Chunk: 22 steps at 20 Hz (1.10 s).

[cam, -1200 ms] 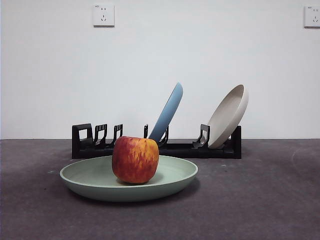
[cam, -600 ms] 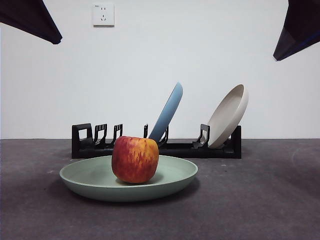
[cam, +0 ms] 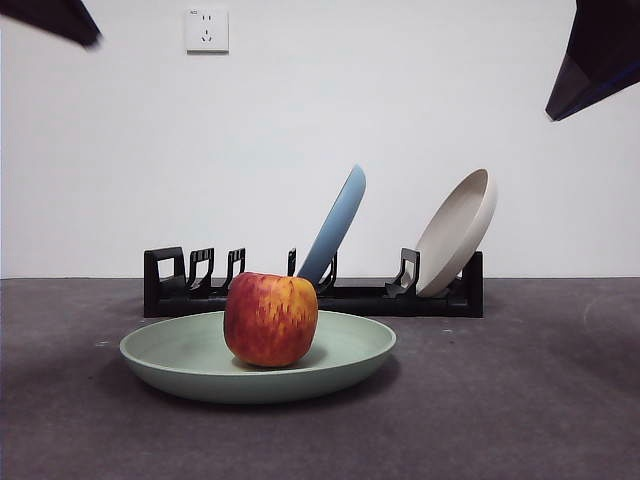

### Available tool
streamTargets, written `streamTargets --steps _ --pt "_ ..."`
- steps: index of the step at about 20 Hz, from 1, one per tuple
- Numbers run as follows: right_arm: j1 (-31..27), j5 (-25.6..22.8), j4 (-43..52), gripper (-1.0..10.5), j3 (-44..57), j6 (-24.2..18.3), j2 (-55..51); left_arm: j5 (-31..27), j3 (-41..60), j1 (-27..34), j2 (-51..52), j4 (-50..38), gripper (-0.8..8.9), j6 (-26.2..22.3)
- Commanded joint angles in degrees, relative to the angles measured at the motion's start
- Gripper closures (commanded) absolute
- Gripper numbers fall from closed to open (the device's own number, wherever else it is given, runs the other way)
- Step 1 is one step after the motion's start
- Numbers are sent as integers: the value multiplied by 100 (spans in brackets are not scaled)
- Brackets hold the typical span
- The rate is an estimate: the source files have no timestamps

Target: Take the green plate from the plate rack,put the plate on the table,take the apple from the table,put the apple in the plate

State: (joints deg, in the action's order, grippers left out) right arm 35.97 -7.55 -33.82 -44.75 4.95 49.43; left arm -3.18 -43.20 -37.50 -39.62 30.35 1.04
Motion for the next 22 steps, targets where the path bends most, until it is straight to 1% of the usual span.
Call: streamTargets --steps 1,3,5,7,10,13,17,19,22 --pt "-2 -9 33 946 2 57 -4 68 7 538 389 -223 817 -317" --pt "-2 -9 33 946 2 57 -9 68 11 1283 839 -332 817 -203" --pt "-2 -9 33 946 2 57 -9 63 22 1952 1281 -302 817 -210" --pt "-2 -9 31 946 2 57 -9 66 129 2455 1633 -264 817 -269" --pt "-2 -9 33 946 2 57 -9 70 682 2933 2013 -391 817 -411" --pt "-2 -9 33 946 2 57 -9 72 1753 3189 2465 -1115 817 -426" --pt "-2 -9 33 946 2 57 -9 70 3244 3244 3032 -2280 817 -415" --pt "-2 -11 33 946 2 57 -9 66 3735 3246 3335 -2463 817 -389" --pt "-2 -9 33 946 2 57 -9 66 4179 3283 3742 -2413 817 -254"
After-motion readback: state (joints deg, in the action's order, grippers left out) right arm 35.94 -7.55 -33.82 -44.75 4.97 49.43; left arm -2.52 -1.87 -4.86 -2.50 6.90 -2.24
